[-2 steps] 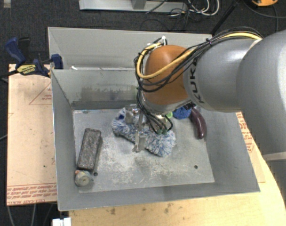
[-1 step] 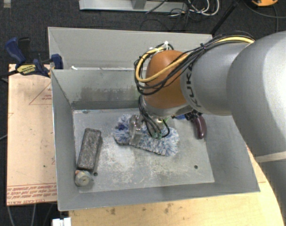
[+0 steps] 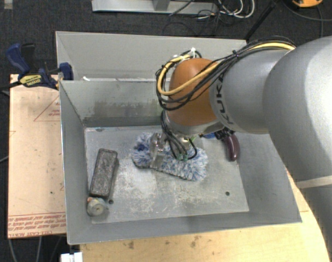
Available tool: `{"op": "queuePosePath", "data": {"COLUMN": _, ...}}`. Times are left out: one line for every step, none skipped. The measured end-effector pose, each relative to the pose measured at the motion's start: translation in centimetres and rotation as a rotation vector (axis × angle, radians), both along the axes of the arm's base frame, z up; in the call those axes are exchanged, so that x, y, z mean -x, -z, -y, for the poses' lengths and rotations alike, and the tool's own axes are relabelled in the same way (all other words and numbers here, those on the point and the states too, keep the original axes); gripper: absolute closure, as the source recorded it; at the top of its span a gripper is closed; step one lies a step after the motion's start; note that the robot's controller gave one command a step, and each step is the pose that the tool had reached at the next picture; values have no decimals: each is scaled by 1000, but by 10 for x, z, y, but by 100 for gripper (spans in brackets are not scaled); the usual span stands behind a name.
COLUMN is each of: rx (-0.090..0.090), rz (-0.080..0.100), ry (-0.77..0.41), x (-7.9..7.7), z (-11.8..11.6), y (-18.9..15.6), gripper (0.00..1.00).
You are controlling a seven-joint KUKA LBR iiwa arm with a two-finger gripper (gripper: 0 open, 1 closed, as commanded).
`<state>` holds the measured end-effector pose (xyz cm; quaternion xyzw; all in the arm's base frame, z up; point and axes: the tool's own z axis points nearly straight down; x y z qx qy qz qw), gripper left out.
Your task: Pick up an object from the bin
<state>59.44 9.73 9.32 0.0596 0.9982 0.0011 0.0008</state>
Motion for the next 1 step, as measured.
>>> {"op": "queuePosePath", "data": {"rx": 1, "rz": 3, "ry": -13, "x": 10, "z": -9, "y": -151, "gripper": 100}}
